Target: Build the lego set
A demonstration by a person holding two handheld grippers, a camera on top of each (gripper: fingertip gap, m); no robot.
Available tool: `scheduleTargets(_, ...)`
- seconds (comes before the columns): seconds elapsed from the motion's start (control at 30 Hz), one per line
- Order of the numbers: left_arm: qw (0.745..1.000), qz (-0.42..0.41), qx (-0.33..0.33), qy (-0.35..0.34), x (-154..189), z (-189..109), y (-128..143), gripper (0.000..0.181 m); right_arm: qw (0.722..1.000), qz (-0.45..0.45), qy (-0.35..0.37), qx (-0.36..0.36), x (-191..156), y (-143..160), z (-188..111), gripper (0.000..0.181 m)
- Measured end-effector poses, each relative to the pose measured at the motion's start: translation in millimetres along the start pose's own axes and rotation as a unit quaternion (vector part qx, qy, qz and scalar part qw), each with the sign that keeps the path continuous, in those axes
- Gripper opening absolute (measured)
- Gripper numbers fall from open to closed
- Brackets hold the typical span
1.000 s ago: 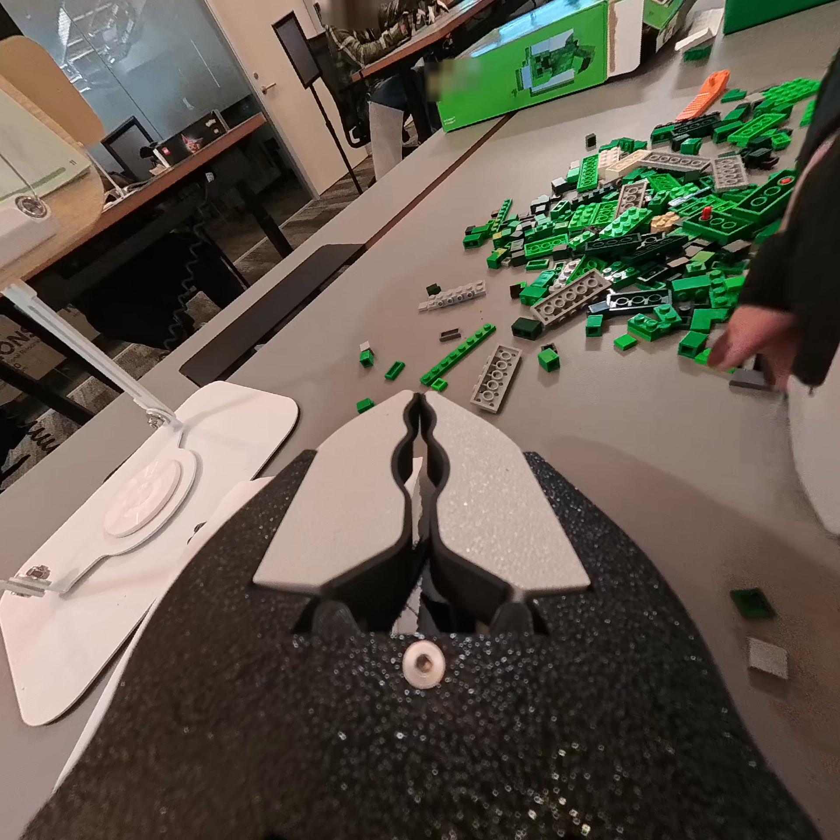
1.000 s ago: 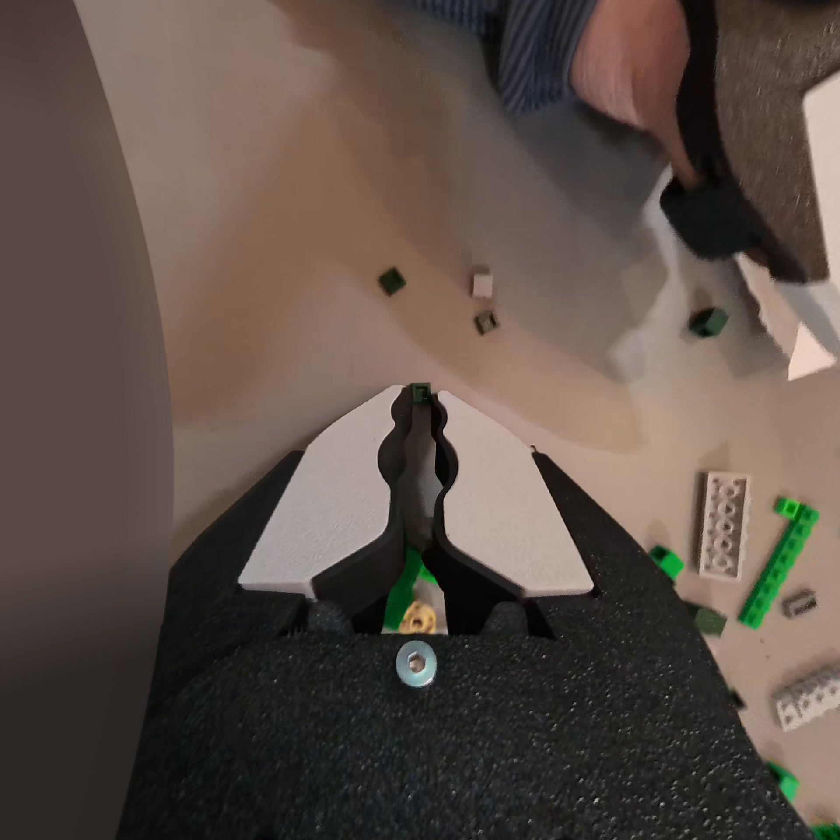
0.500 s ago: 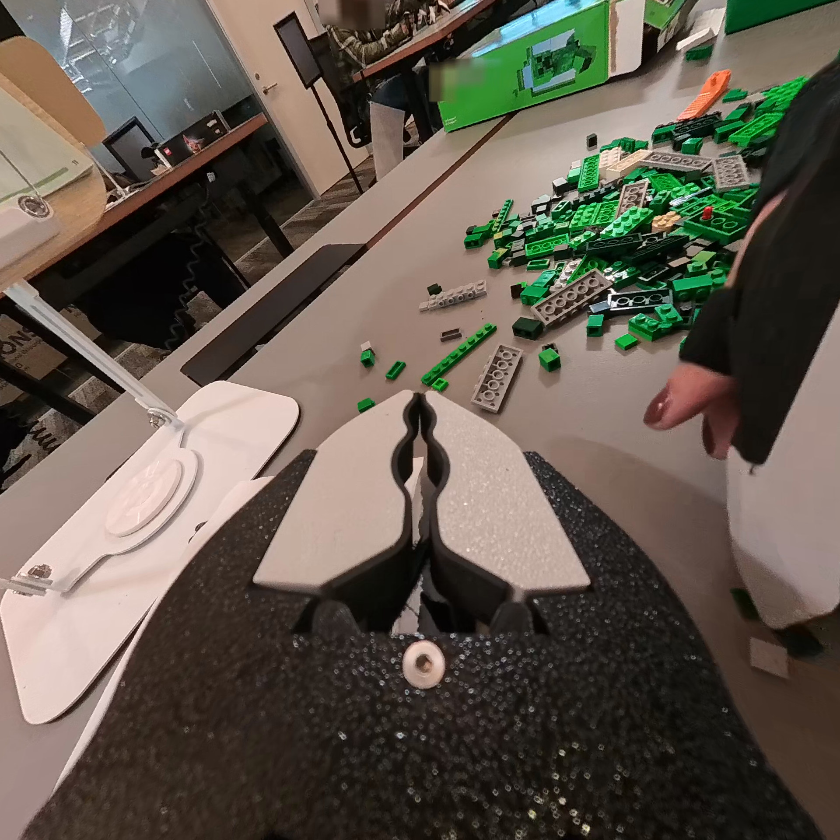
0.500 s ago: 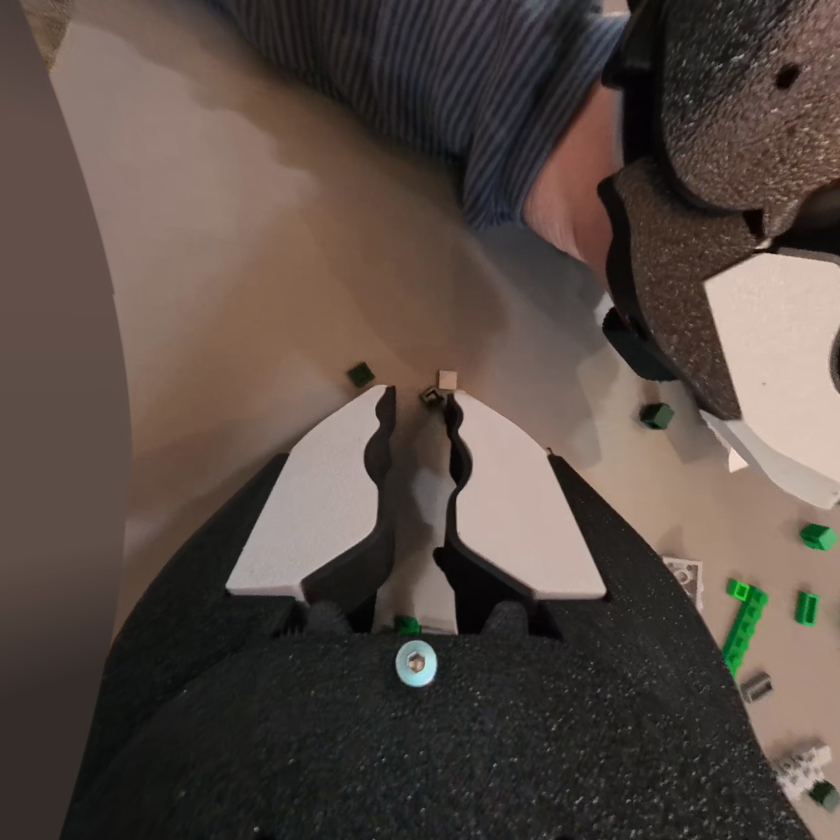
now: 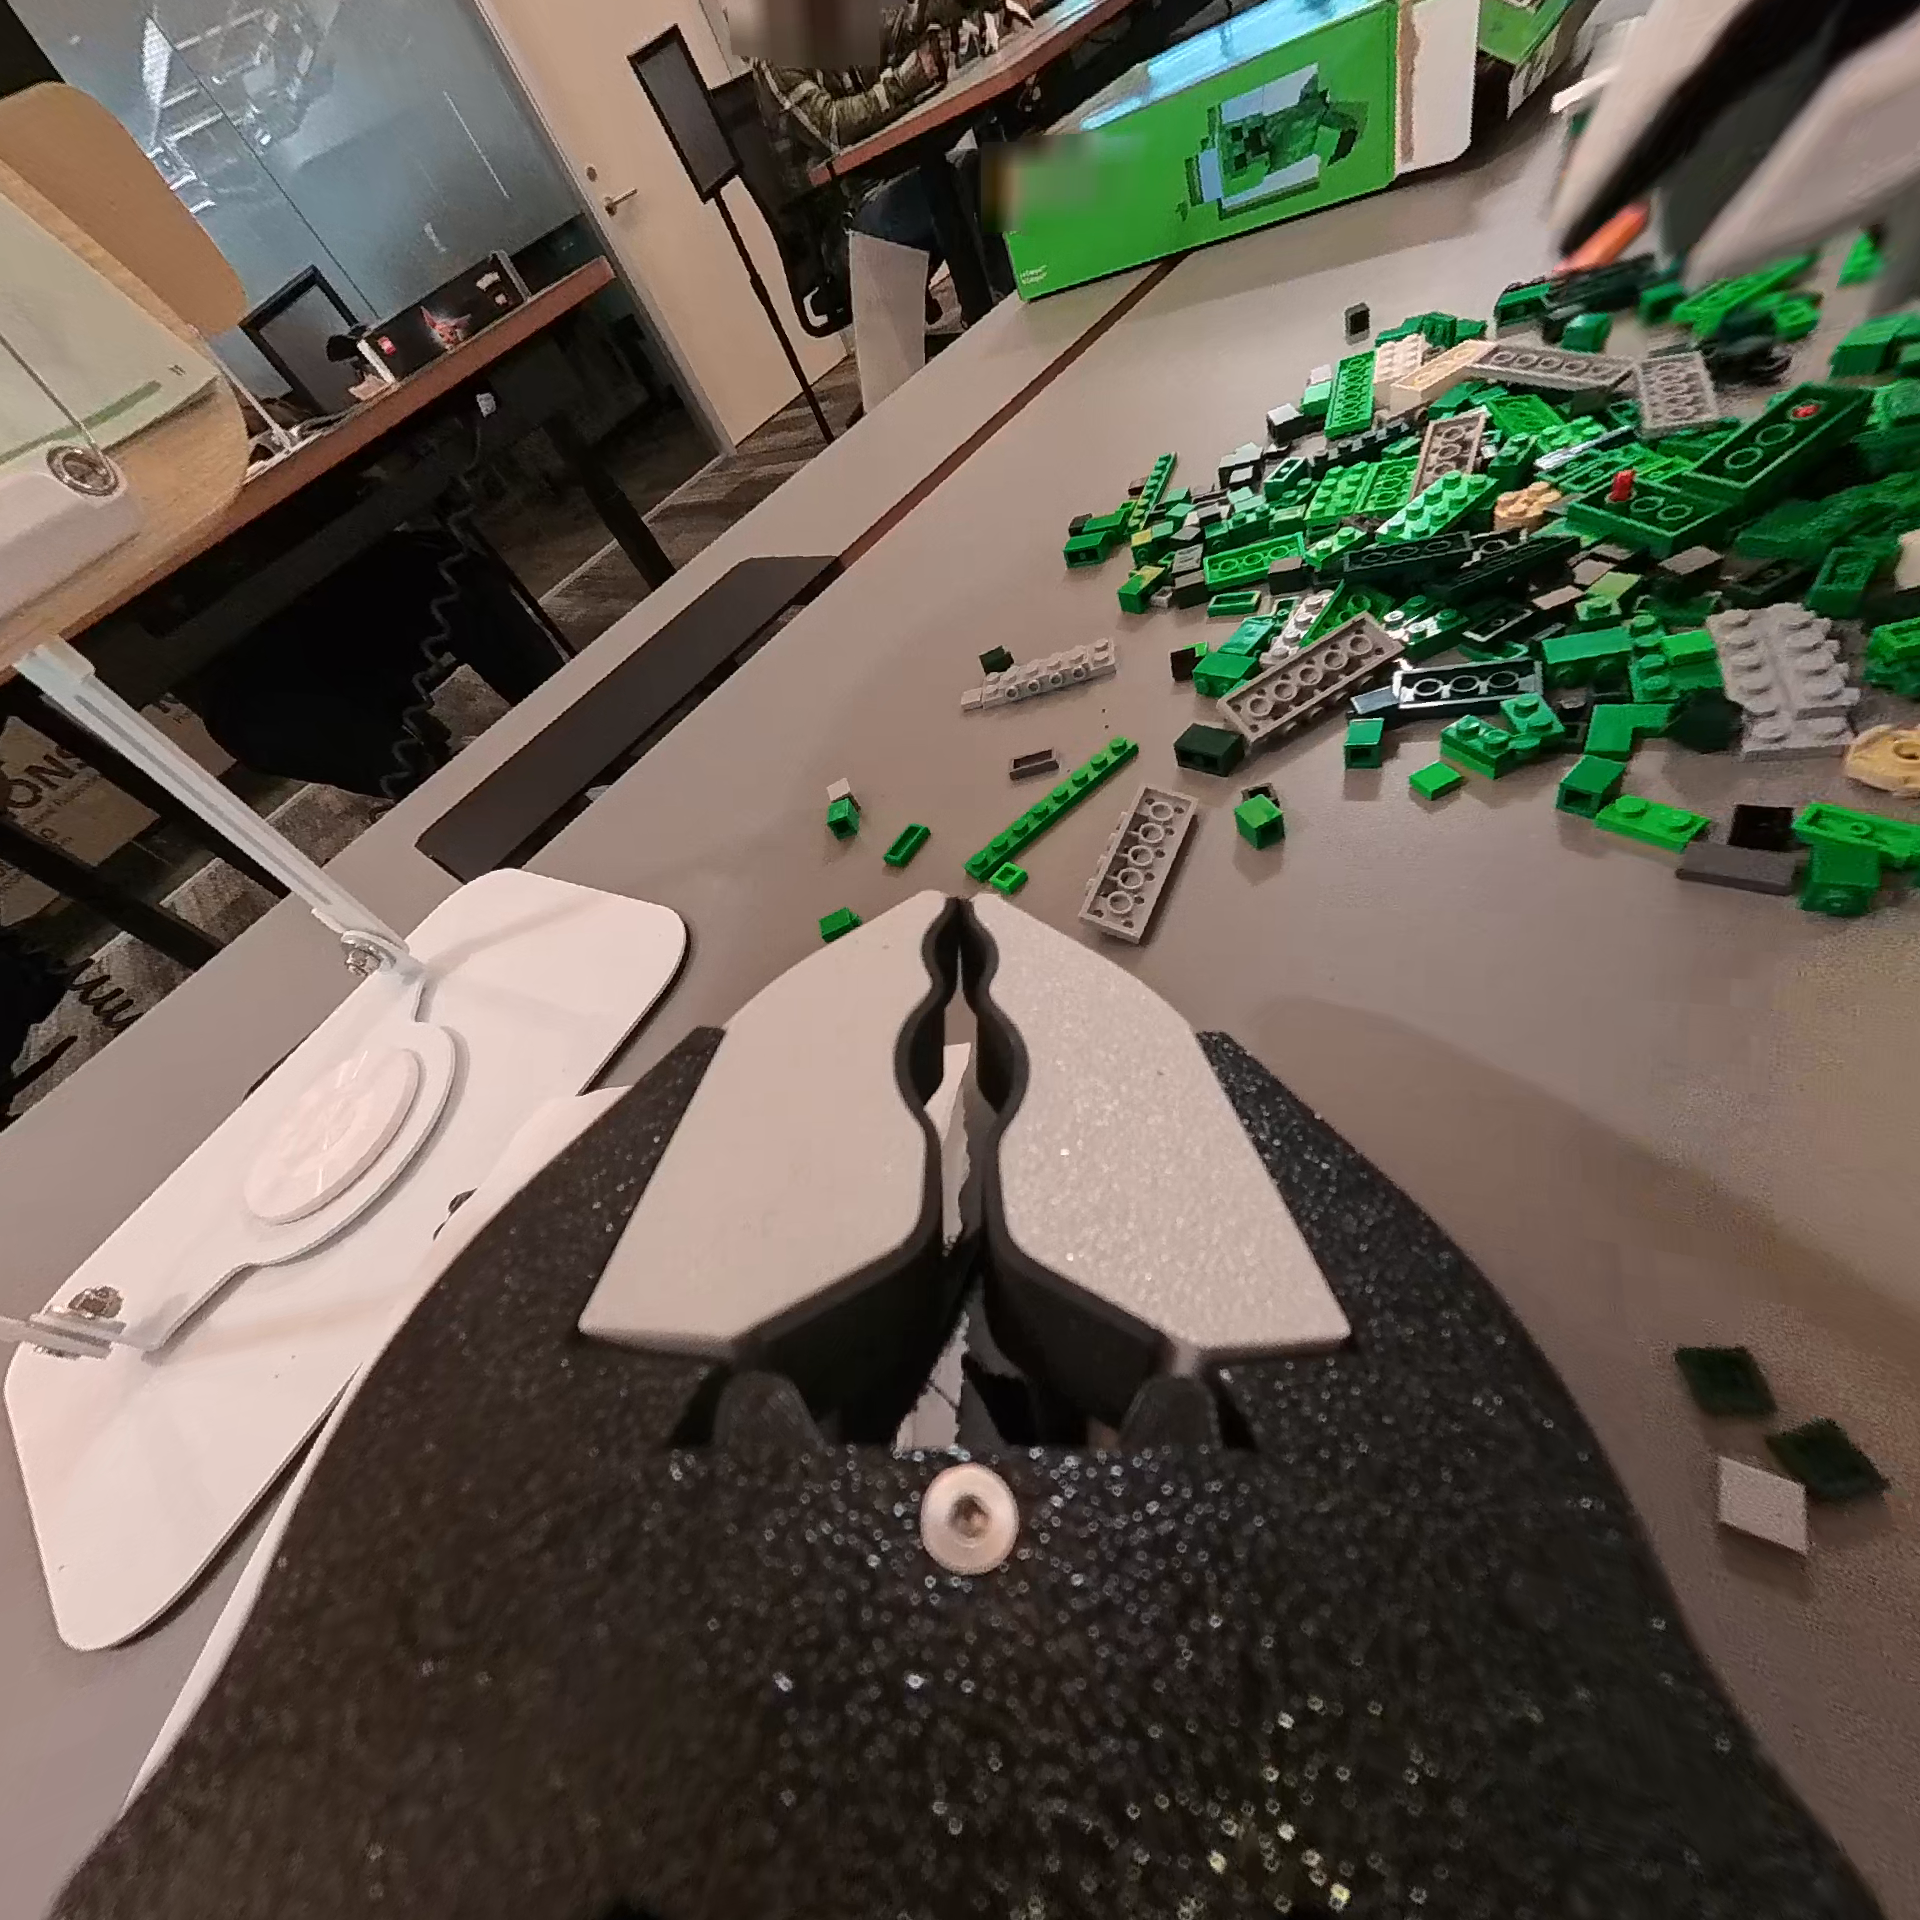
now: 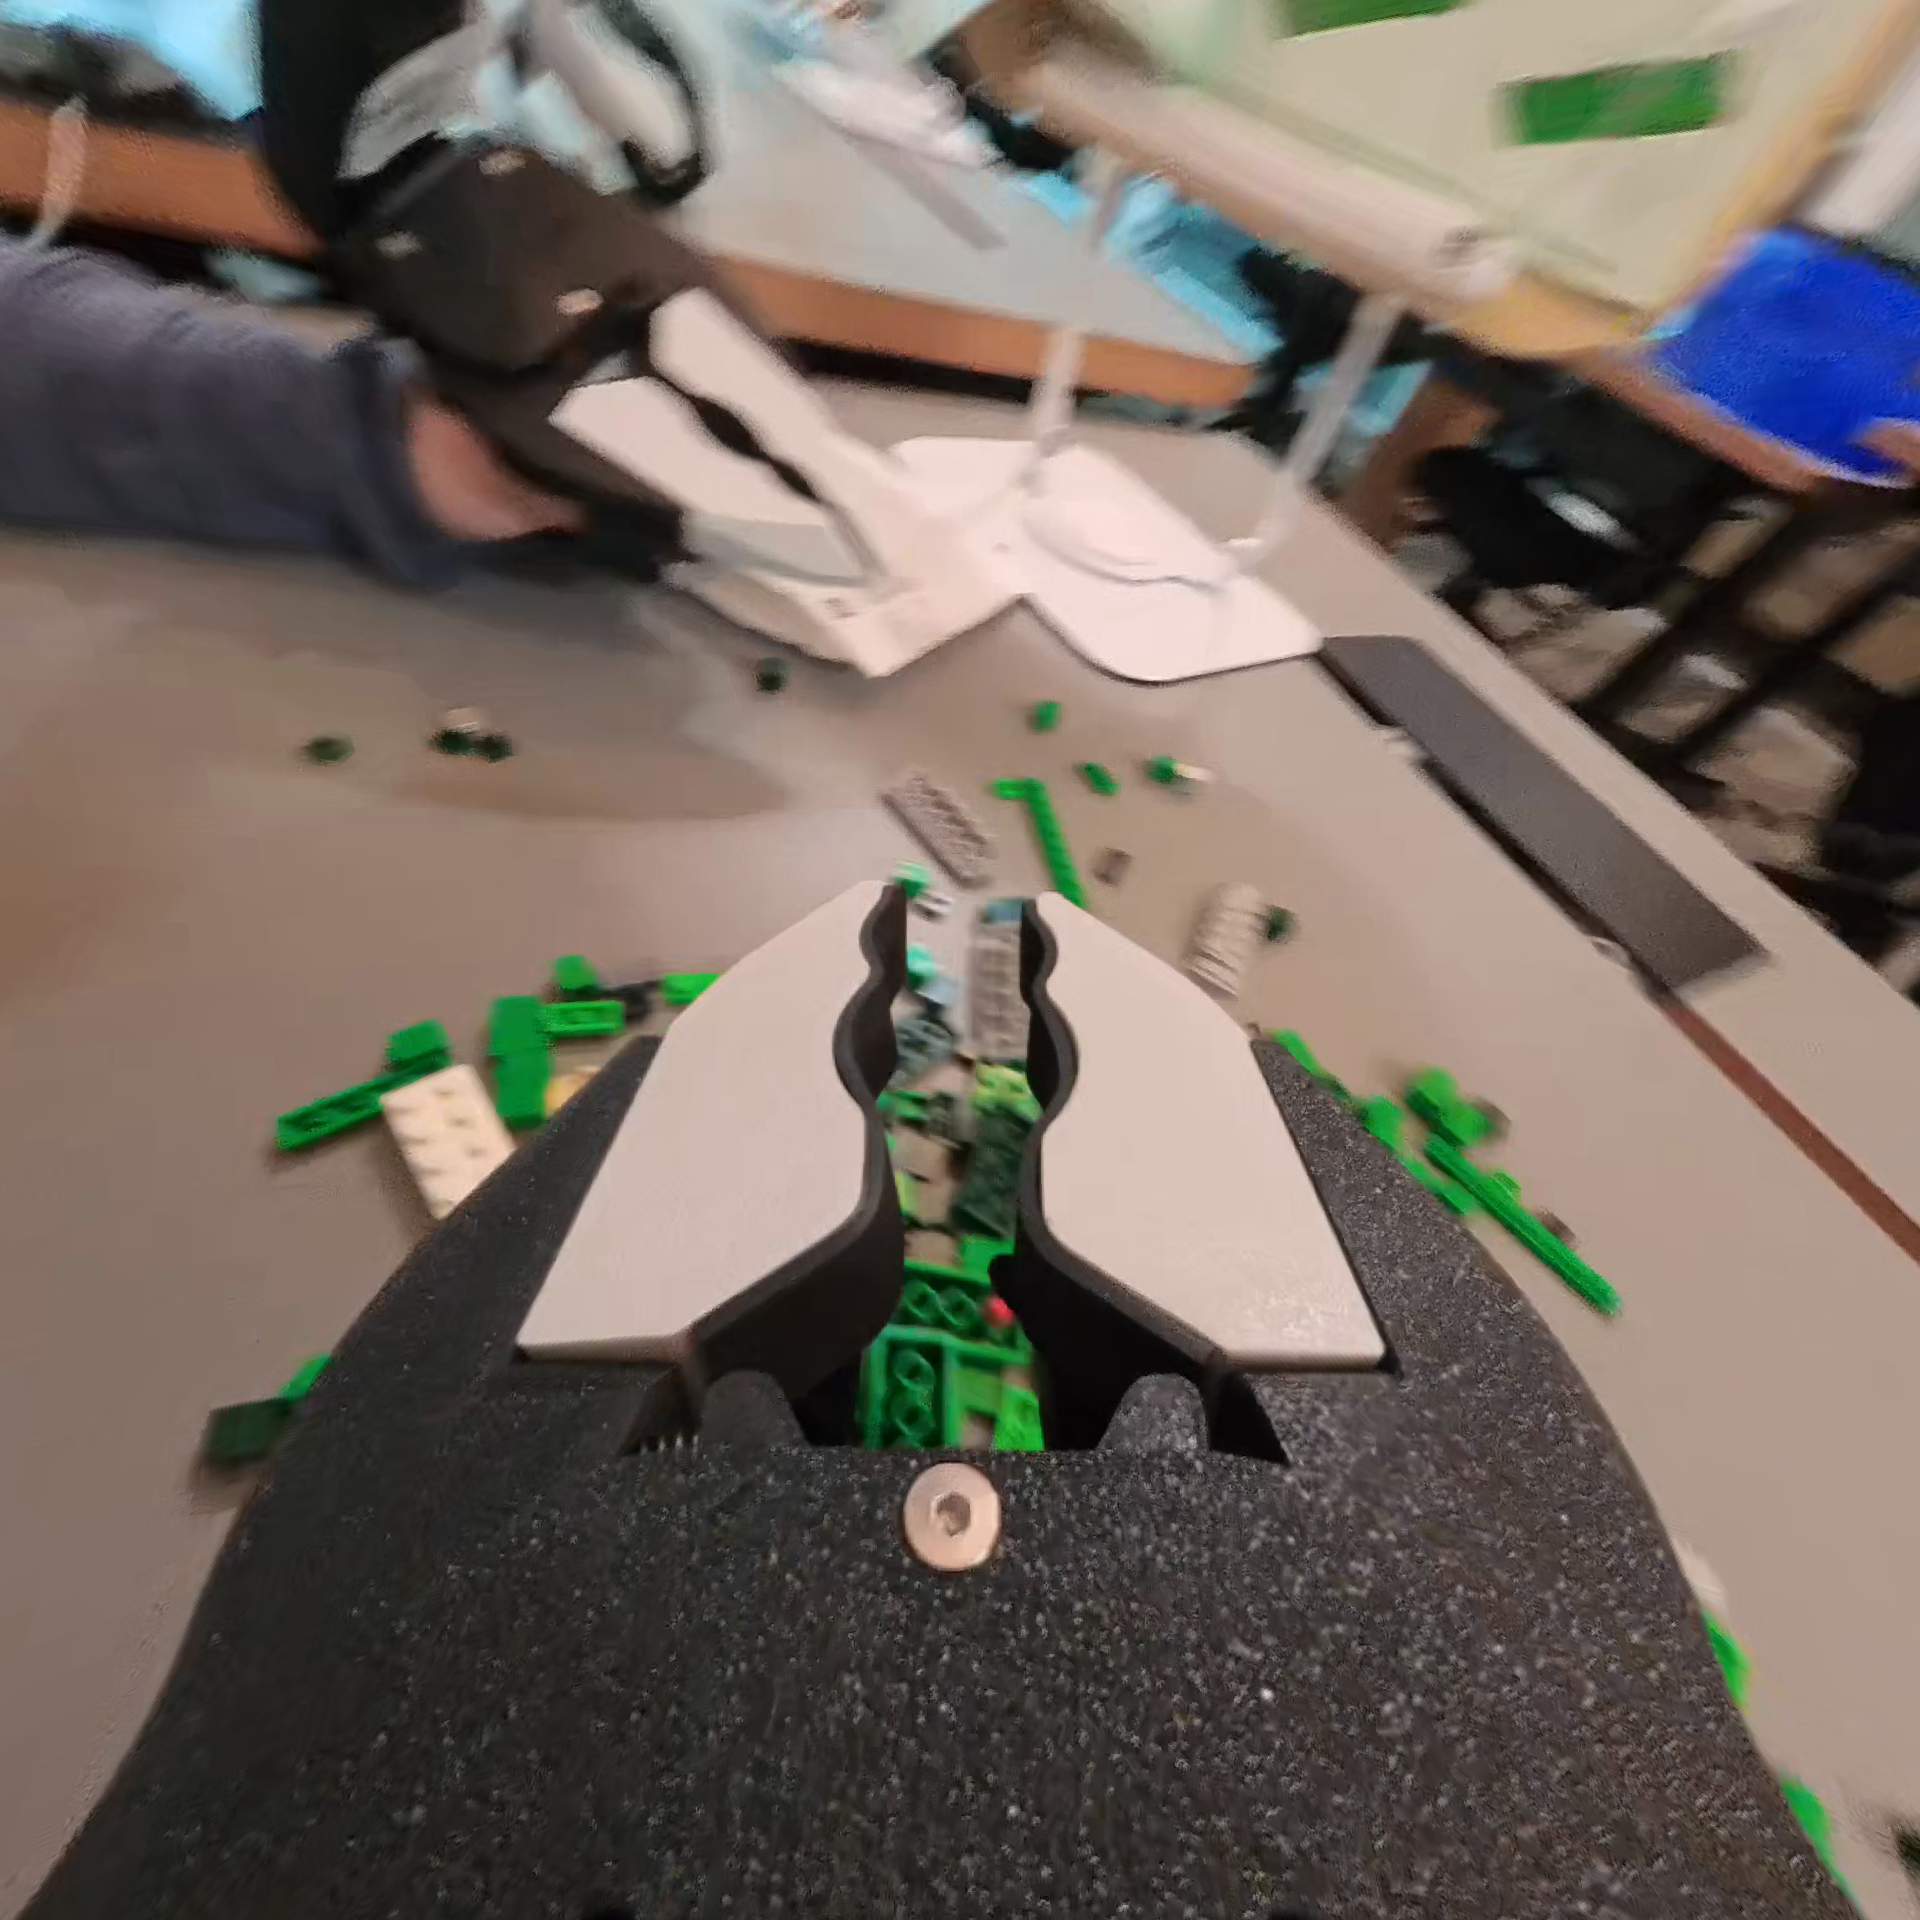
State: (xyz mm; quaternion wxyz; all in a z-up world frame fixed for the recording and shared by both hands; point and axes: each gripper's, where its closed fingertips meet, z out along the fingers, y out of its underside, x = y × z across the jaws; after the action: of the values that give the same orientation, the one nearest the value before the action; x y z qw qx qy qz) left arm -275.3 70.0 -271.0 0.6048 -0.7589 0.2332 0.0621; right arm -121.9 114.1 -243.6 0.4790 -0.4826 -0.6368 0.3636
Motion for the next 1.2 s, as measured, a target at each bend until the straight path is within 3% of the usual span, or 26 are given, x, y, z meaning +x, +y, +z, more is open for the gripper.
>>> scheduleTargets(0.1,1.0,0.001,0.0,-0.001,0.0,-0.2,0.1,0.0,0.996,0.027,0.085,0.027,37.1,11.9,-26.8,0.02)
scheduleTargets(0.27,1.0,0.004,0.0,0.001,0.9,-0.1,0.1,0.0,0.987,-0.026,0.157,-0.039,66.4,35.6,-54.0,0.019)
scheduleTargets(0.4,1.0,0.008,-0.002,0.005,2.5,0.6,0.6,0.0,0.994,-0.001,0.079,-0.081,50.0,56.6,-50.0,0.002)
scheduleTargets(0.57,1.0,0.027,-0.001,0.01,6.0,1.1,0.5,0.0,0.992,0.0,0.006,-0.125,27.0,69.6,-41.1,0.002)
scheduleTargets(0.73,1.0,0.028,0.008,0.008,5.2,0.0,-1.5,0.0,0.99,-0.022,-0.069,-0.123,-4.2,59.9,-21.1,0.008)
scheduleTargets(0.93,0.999,0.031,0.018,0.008,5.6,-0.9,-3.8,0.0,0.968,-0.064,-0.163,-0.177,-27.3,49.2,11.9,0.009)
scheduleTargets(1.07,0.999,0.037,0.014,0.011,7.4,-0.1,-2.8,0.0,0.949,0.001,-0.21,-0.236,-33.7,42.3,46.2,0.013)
scheduleTargets(1.2,0.999,0.036,0.015,0.013,7.6,-0.2,-2.9,0.0,0.93,-0.013,-0.206,-0.302,-38.7,52.8,65.4,0.018)
